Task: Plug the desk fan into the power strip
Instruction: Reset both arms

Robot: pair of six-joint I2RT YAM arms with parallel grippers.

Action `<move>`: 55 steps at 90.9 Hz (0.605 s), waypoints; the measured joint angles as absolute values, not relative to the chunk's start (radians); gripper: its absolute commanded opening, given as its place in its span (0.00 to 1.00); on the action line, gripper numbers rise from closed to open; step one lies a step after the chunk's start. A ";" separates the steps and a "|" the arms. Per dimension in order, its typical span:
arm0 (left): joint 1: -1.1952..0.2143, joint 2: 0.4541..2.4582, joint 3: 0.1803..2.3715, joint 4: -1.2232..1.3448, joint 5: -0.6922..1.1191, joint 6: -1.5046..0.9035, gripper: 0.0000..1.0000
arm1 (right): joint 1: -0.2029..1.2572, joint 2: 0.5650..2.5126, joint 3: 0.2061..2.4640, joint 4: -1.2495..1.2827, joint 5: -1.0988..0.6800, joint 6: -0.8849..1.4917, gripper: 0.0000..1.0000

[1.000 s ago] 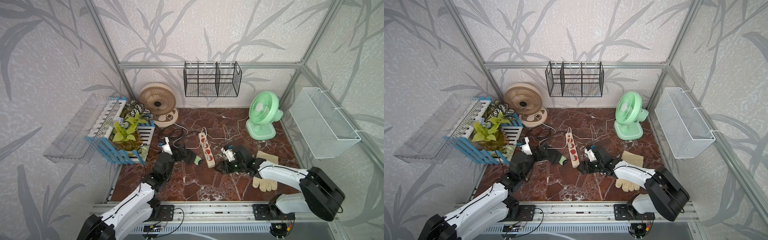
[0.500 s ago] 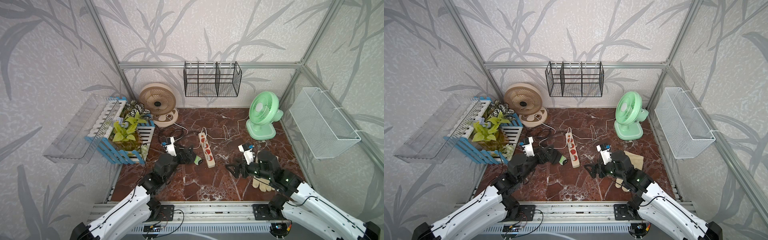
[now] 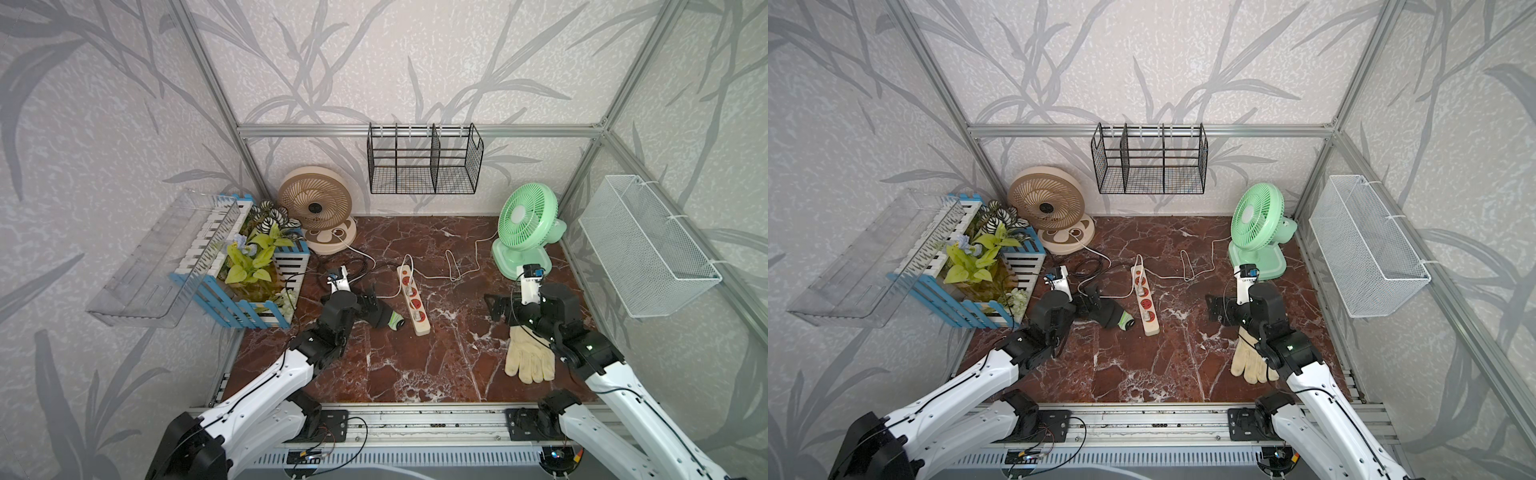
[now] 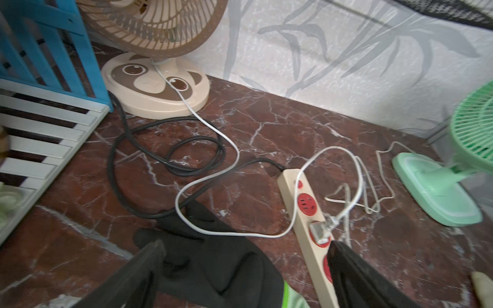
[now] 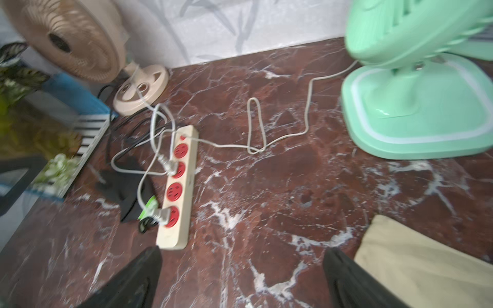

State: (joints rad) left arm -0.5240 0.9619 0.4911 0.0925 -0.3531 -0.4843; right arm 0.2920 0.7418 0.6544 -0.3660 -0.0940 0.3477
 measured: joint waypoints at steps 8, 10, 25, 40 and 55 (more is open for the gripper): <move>-0.488 1.008 0.491 0.106 -0.380 -0.463 1.00 | 0.186 0.745 0.614 -0.316 -0.125 0.350 0.99; -0.480 1.016 0.491 0.109 -0.391 -0.462 1.00 | 0.160 0.743 0.602 -0.302 -0.133 0.351 0.99; -0.421 1.034 0.472 0.176 -0.430 -0.400 1.00 | -0.023 0.734 0.498 -0.171 -0.174 0.385 0.99; -0.351 1.036 0.400 0.289 -0.460 -0.328 1.00 | -0.111 0.762 0.395 -0.001 -0.147 0.419 0.99; -0.263 1.102 0.397 0.342 -0.492 -0.287 1.00 | -0.126 0.784 0.301 0.166 -0.059 0.424 0.99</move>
State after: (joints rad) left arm -0.2630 1.1019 0.3965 0.3420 -0.4923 -0.2867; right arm -0.1265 0.7841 0.3012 0.1661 -0.0593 0.4236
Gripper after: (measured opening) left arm 0.999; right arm 0.991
